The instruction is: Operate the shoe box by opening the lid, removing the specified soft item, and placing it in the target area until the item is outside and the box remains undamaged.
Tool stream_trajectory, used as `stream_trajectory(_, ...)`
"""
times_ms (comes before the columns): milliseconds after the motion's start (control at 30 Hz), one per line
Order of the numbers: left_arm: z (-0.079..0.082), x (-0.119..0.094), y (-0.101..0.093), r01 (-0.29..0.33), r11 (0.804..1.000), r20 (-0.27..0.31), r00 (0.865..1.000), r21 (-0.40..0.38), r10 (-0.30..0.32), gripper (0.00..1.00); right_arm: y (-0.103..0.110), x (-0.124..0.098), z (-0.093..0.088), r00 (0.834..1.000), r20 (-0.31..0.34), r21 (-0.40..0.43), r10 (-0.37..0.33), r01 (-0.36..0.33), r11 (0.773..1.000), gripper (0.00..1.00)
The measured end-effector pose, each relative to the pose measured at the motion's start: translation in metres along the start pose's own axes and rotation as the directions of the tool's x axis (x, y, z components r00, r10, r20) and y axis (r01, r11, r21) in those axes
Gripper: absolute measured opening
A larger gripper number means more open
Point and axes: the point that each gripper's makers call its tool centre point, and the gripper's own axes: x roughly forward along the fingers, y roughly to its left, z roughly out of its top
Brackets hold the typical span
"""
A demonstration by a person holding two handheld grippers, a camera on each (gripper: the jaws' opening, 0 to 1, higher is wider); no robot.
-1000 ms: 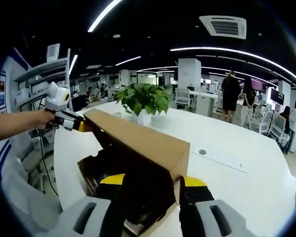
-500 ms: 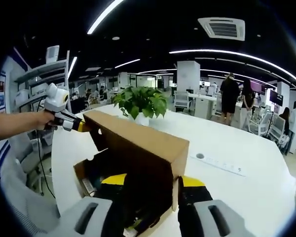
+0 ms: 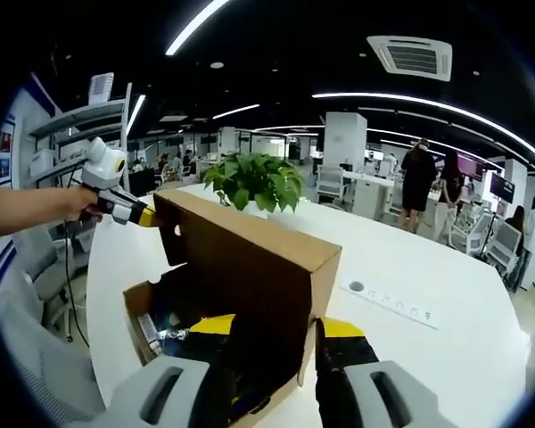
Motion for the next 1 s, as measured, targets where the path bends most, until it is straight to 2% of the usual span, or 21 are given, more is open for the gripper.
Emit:
stream_trajectory(233,0.003,0.002,0.002,0.004,1.000,-0.007,1.000,0.004,-0.004,0.01,-0.002,0.006,-0.019,0.999,-0.033,-0.005,-0.006,0.005,1.000,0.29)
stream_trajectory(600,0.010,0.011,0.007,0.007,1.000,-0.013,1.000,0.005,-0.007,0.01,-0.019,0.020,-0.045,0.996,-0.072,-0.020,-0.051,0.050,0.999,0.22)
stream_trajectory(800,0.013,0.015,0.010,0.012,1.000,-0.016,1.000,0.004,-0.012,0.01,-0.024,0.029,-0.057,0.993,-0.096,-0.005,-0.070,0.070,0.998,0.15)
stream_trajectory(1000,0.016,0.019,0.012,0.011,1.000,-0.021,1.000,0.008,-0.011,0.01,-0.029,0.037,-0.060,0.991,-0.101,-0.007,-0.088,0.088,0.996,0.04)
